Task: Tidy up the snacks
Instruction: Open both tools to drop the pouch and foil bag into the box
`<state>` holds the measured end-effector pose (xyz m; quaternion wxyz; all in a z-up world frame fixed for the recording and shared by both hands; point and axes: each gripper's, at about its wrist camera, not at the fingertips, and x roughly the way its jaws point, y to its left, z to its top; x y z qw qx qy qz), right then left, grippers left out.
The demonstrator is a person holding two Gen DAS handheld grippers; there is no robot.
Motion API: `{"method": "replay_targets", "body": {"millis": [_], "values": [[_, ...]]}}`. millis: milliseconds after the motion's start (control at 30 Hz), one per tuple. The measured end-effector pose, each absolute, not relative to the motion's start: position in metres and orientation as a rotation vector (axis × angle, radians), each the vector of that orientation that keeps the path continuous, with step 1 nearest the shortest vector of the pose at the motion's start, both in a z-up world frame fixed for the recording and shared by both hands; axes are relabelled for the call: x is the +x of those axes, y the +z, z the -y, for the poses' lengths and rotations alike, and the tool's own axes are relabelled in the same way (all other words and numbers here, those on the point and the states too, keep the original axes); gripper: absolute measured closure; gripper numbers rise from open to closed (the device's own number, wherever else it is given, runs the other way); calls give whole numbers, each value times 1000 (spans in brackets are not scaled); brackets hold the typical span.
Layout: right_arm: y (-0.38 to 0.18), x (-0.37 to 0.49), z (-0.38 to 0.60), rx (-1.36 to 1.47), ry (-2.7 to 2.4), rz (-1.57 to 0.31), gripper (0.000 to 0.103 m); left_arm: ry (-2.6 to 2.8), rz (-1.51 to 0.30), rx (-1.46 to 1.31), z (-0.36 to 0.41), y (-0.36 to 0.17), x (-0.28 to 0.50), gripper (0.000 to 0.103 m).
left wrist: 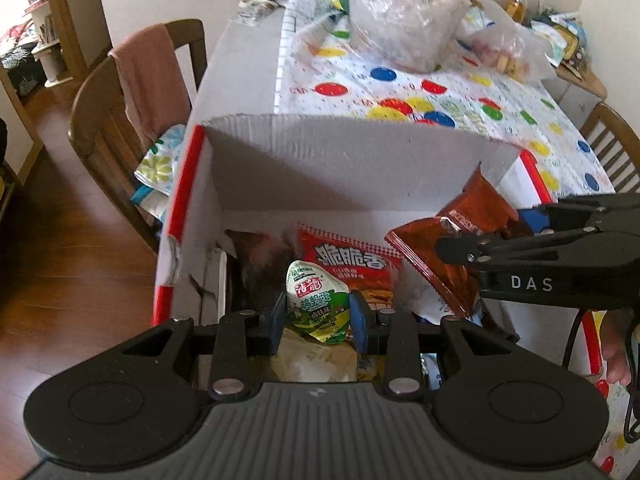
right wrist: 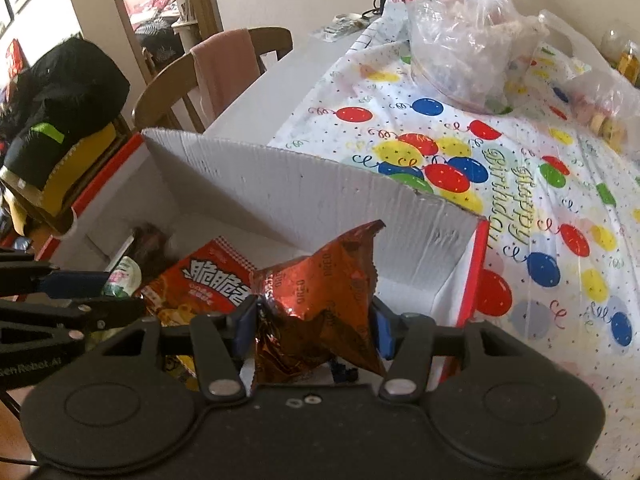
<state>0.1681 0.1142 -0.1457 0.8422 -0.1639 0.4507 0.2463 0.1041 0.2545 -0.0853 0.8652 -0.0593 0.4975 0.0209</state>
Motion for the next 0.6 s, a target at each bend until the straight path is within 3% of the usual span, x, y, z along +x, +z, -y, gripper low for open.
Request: {"method": "replay_targets", "body": {"millis": [433,600], "values": [[-139,159,-105,-338,525,-939,38,53,-1081,-115,-249,-98,106,69],[-129,147,-98,-318,547,-916,28,60,-1075,-116,-247,-95,102,64]]}}
